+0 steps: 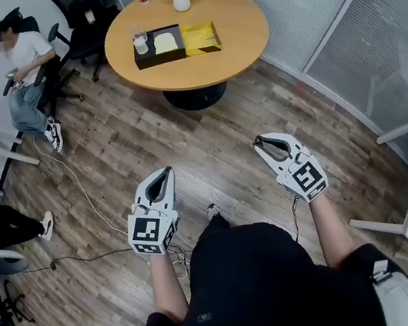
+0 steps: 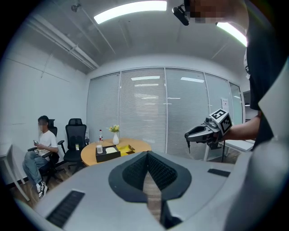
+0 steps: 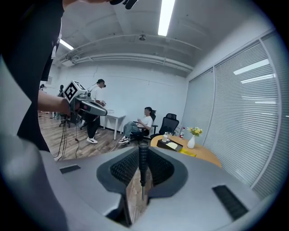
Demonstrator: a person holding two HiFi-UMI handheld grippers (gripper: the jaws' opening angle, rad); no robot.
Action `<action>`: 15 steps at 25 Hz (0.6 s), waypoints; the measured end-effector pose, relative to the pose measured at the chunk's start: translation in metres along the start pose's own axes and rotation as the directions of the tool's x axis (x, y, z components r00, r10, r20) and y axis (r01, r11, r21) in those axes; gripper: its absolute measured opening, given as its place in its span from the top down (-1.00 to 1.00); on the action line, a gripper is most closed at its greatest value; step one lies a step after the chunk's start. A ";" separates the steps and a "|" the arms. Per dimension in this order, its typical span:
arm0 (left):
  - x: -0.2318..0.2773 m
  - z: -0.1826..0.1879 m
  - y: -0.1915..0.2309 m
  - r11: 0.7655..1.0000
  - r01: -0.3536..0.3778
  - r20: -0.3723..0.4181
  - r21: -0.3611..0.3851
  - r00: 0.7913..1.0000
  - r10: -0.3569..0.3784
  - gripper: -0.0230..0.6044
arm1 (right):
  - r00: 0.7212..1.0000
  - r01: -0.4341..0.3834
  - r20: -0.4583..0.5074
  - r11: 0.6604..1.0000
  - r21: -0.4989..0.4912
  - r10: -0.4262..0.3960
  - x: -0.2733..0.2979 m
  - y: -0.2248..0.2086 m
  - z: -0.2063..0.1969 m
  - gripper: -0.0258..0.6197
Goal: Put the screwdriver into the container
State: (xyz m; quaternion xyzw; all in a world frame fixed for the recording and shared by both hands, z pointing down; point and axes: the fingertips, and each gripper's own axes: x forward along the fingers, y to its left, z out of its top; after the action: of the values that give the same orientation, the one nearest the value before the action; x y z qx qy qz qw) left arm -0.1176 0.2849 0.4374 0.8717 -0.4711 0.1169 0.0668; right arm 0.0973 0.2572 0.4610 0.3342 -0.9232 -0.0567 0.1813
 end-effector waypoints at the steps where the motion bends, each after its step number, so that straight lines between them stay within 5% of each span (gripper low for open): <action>1: 0.002 0.000 0.003 1.000 0.008 0.001 0.001 1.000 -0.008 0.91 | 1.000 0.004 0.000 1.000 0.009 -0.004 0.004 0.000 0.000 0.74; 15: 0.004 -0.020 0.047 0.999 0.030 -0.022 -0.024 0.999 -0.031 0.91 | 0.999 0.039 -0.023 0.997 0.064 -0.038 0.042 0.004 -0.004 0.74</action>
State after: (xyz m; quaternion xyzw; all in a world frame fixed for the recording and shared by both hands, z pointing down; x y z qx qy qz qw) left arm -0.1576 0.2601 0.4583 0.8767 -0.4582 0.1200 0.0841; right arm 0.0662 0.2334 0.4781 0.3582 -0.9159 -0.0269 0.1793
